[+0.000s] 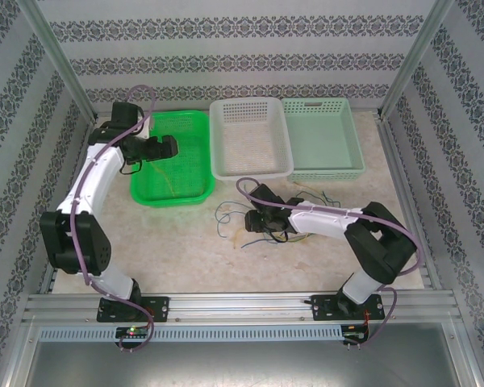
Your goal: Untangle the cables
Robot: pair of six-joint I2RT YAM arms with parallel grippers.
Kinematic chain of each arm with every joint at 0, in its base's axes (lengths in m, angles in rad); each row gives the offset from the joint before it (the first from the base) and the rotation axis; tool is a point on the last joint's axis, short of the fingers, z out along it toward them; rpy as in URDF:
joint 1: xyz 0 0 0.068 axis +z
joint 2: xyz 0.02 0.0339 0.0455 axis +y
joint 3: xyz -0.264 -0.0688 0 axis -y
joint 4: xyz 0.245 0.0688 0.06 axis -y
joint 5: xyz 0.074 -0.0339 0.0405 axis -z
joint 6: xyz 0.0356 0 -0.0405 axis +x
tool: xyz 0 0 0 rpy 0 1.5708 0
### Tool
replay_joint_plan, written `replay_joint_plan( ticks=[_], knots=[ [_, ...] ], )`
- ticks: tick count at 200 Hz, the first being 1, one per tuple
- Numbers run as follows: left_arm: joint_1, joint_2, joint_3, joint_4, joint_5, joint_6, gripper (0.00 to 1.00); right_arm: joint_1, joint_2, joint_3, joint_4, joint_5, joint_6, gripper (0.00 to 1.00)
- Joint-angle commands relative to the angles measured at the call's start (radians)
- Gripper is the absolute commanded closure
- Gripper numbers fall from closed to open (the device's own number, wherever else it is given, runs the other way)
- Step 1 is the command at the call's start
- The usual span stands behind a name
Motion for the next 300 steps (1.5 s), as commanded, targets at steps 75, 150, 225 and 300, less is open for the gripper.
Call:
replay_joint_plan(
  ticks=[75,150,225,300],
  knots=[
    [-0.067,-0.141,-0.103,0.054,0.002,-0.008,0.0,-0.016,-0.156,0.038,-0.123,0.082,-0.054,0.52],
    [-0.037,-0.227,-0.16,0.037,-0.122,-0.095,0.0,-0.029,-0.183,0.022,-0.124,0.094,-0.066,0.52],
    [-0.058,-0.24,-0.222,0.119,0.019,-0.124,0.0,-0.084,-0.24,-0.039,-0.138,0.048,-0.104,0.51],
    [-0.171,-0.298,-0.36,0.231,0.053,-0.175,0.0,-0.094,-0.142,-0.006,-0.14,-0.066,-0.154,0.48]
  ],
)
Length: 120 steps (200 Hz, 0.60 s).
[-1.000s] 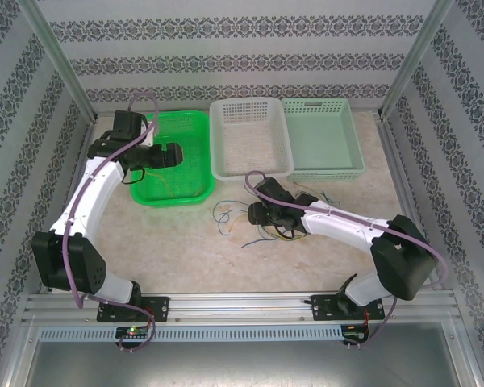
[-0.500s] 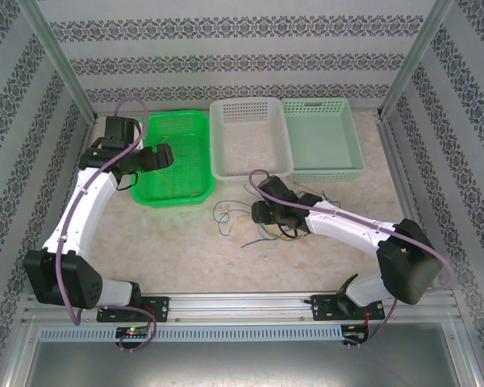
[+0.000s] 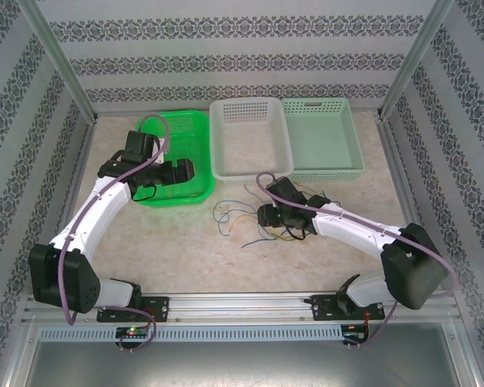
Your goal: Untangle the cables
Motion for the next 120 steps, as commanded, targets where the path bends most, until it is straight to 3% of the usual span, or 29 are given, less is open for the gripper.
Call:
replay_joint_plan(
  ticks=[1,38,88,120],
  knots=[
    [-0.011,-0.056,-0.015,0.066,0.02,-0.033,0.0,-0.006,0.063,0.034,-0.019,-0.05,-0.018,0.48],
    [-0.017,-0.088,-0.036,0.078,0.031,-0.023,0.0,-0.006,0.161,0.079,-0.002,-0.069,0.012,0.58],
    [-0.019,-0.091,-0.053,0.092,0.034,-0.02,0.0,-0.008,0.155,0.099,-0.01,-0.026,0.013,1.0],
    [-0.032,-0.09,-0.05,0.104,0.067,-0.008,0.0,-0.01,0.036,0.078,-0.017,-0.021,0.015,1.0]
  ],
)
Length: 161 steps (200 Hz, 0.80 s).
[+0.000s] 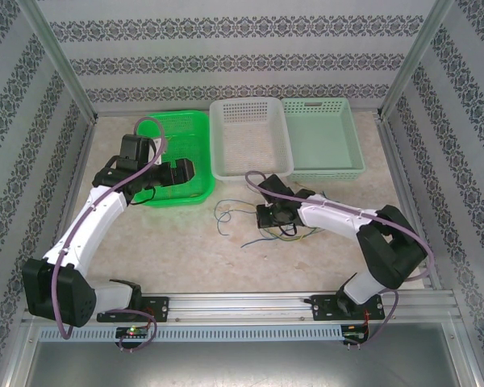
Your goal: Untangle the cables
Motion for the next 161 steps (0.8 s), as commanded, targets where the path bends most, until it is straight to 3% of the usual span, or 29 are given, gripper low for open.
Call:
replay_joint_plan(
  ticks=[1,26,55,87,161],
  knots=[
    [-0.028,-0.009,-0.006,0.045,0.037,0.011,0.0,-0.01,-0.114,0.003,-0.009,0.025,0.004,1.0],
    [-0.107,0.005,0.009,0.04,0.029,0.056,0.0,-0.012,-0.244,-0.009,-0.004,-0.022,-0.009,1.0],
    [-0.196,0.024,-0.017,0.127,0.105,0.045,0.0,-0.017,-0.349,-0.008,-0.026,-0.066,-0.027,1.0],
    [-0.265,0.042,-0.074,0.3,0.221,-0.081,0.02,-0.026,-0.423,-0.048,0.0,-0.099,-0.029,1.0],
    [-0.367,0.158,-0.106,0.553,0.312,-0.313,0.07,-0.028,-0.499,-0.112,0.028,-0.112,-0.048,1.0]
  ],
)
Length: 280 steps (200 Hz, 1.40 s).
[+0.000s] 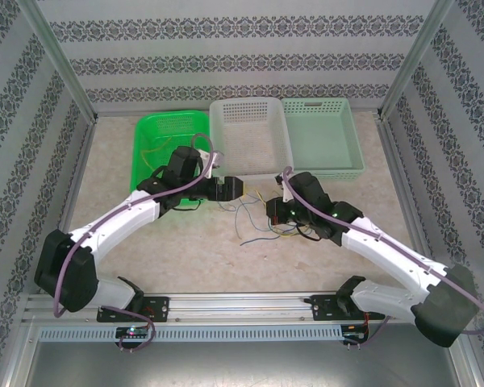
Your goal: Untangle the cables
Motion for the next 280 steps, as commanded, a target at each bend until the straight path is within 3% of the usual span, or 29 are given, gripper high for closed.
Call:
replay_joint_plan(
  ticks=[1,35,93,173,244,280],
  knots=[
    [-0.021,0.026,-0.017,0.178,0.075,-0.128,0.07,-0.008,-0.037,-0.022,0.028,-0.006,-0.017,1.0],
    [-0.046,0.082,0.003,0.212,0.098,-0.22,0.1,-0.007,-0.044,-0.039,0.052,0.012,-0.022,1.0],
    [-0.07,0.099,0.004,0.234,0.147,-0.44,0.09,0.014,-0.037,-0.034,0.055,0.164,-0.045,1.0],
    [-0.099,0.178,0.005,0.438,0.155,-0.637,0.09,0.048,-0.007,-0.034,0.102,0.18,-0.061,1.0],
    [-0.103,0.251,0.015,0.51,0.094,-0.692,0.14,0.071,-0.008,-0.036,0.121,0.156,-0.078,1.0],
    [-0.102,0.281,0.038,0.512,0.09,-0.683,0.27,0.079,-0.04,-0.066,0.131,0.14,-0.079,1.0]
  ],
)
